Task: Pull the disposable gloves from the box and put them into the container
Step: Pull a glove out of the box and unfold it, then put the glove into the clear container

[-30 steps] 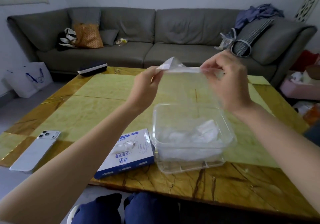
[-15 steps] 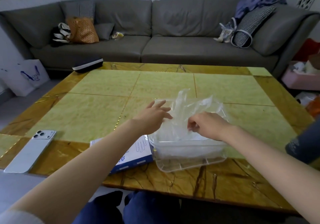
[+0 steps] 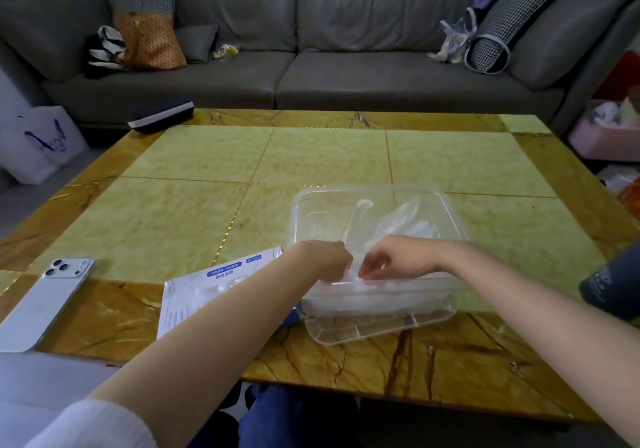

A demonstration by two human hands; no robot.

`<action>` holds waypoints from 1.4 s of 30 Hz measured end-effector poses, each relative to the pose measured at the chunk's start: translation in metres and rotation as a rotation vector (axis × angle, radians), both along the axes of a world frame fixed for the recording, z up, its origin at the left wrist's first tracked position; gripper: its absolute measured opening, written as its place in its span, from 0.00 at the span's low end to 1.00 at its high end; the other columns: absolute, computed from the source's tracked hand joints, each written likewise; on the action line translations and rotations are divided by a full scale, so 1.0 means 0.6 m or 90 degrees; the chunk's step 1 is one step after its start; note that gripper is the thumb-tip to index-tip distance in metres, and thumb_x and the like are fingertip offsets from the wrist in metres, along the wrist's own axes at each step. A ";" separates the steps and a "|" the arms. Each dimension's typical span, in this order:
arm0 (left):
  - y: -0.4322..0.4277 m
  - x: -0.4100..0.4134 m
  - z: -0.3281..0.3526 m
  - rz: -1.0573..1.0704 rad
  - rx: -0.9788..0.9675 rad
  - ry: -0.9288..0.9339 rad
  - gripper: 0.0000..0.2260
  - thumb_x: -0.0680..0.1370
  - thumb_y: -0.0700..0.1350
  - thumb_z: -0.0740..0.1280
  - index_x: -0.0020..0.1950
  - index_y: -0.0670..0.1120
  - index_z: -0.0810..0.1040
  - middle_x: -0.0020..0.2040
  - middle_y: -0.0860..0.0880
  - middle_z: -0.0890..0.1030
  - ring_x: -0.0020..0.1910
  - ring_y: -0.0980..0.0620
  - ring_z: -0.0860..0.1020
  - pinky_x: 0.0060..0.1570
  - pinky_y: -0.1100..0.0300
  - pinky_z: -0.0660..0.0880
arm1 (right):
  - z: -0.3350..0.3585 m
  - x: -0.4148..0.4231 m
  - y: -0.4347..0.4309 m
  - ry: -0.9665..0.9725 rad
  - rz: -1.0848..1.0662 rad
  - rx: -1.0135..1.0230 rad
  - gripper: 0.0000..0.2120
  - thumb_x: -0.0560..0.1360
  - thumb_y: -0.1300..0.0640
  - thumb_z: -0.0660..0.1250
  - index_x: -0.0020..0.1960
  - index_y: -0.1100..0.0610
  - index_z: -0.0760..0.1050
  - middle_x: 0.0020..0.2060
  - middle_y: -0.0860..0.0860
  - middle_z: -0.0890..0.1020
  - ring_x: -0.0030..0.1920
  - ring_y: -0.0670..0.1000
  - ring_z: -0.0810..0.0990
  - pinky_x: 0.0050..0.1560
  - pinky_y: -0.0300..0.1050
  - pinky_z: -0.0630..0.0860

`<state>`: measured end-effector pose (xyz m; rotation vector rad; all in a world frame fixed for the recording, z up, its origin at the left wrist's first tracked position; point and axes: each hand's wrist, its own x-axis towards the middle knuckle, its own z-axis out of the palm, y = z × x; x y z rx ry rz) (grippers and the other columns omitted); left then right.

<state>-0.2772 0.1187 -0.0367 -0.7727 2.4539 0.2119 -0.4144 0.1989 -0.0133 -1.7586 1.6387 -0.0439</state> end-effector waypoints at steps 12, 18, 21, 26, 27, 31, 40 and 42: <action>-0.021 -0.011 -0.025 0.049 0.039 -0.086 0.16 0.80 0.40 0.57 0.68 0.49 0.65 0.78 0.42 0.47 0.62 0.41 0.71 0.60 0.52 0.70 | -0.032 -0.047 -0.010 0.227 -0.012 0.069 0.12 0.77 0.58 0.65 0.59 0.50 0.78 0.66 0.51 0.73 0.63 0.53 0.73 0.62 0.44 0.70; -0.016 -0.008 -0.022 0.031 0.011 -0.126 0.19 0.79 0.43 0.57 0.70 0.45 0.67 0.75 0.44 0.60 0.60 0.43 0.71 0.54 0.53 0.68 | -0.024 -0.037 -0.004 0.266 -0.025 0.104 0.19 0.77 0.66 0.60 0.64 0.51 0.72 0.68 0.54 0.70 0.64 0.55 0.72 0.60 0.45 0.70; -0.003 -0.008 0.005 0.005 0.016 -0.105 0.15 0.79 0.40 0.59 0.66 0.42 0.70 0.64 0.45 0.72 0.49 0.46 0.70 0.50 0.56 0.68 | -0.005 -0.030 -0.002 0.275 -0.035 0.100 0.18 0.78 0.62 0.63 0.67 0.52 0.70 0.68 0.54 0.69 0.65 0.55 0.71 0.62 0.45 0.69; 0.020 0.021 0.082 0.035 -0.059 0.159 0.17 0.81 0.47 0.60 0.70 0.48 0.67 0.67 0.47 0.72 0.63 0.47 0.72 0.60 0.54 0.69 | 0.047 0.010 0.006 0.251 -0.071 -0.084 0.12 0.80 0.58 0.60 0.61 0.53 0.74 0.64 0.51 0.75 0.62 0.53 0.74 0.58 0.46 0.71; 0.022 0.036 0.089 0.032 -0.107 0.233 0.17 0.81 0.46 0.59 0.70 0.49 0.67 0.67 0.48 0.71 0.64 0.47 0.71 0.62 0.54 0.67 | 0.053 0.023 0.008 0.243 -0.081 -0.148 0.12 0.80 0.58 0.59 0.61 0.52 0.74 0.63 0.51 0.75 0.62 0.53 0.74 0.58 0.47 0.71; 0.022 0.125 0.084 0.080 -0.297 0.479 0.23 0.78 0.38 0.59 0.73 0.49 0.62 0.71 0.49 0.65 0.70 0.48 0.65 0.73 0.49 0.55 | 0.053 0.099 0.016 0.132 -0.122 -0.440 0.13 0.78 0.64 0.61 0.60 0.55 0.75 0.58 0.50 0.77 0.62 0.52 0.71 0.62 0.44 0.66; 0.024 0.322 -0.017 0.429 -0.148 0.301 0.22 0.77 0.35 0.56 0.71 0.47 0.62 0.68 0.45 0.67 0.64 0.44 0.69 0.61 0.50 0.68 | -0.002 0.274 0.013 0.049 0.106 -0.528 0.18 0.71 0.74 0.60 0.58 0.62 0.75 0.54 0.55 0.76 0.56 0.55 0.74 0.55 0.47 0.73; 0.026 0.333 -0.025 0.433 -0.104 0.283 0.20 0.79 0.37 0.54 0.71 0.46 0.61 0.68 0.44 0.67 0.66 0.43 0.67 0.60 0.50 0.69 | -0.015 0.302 0.002 0.072 0.115 -0.433 0.21 0.74 0.72 0.56 0.66 0.61 0.69 0.62 0.55 0.71 0.62 0.54 0.69 0.59 0.45 0.69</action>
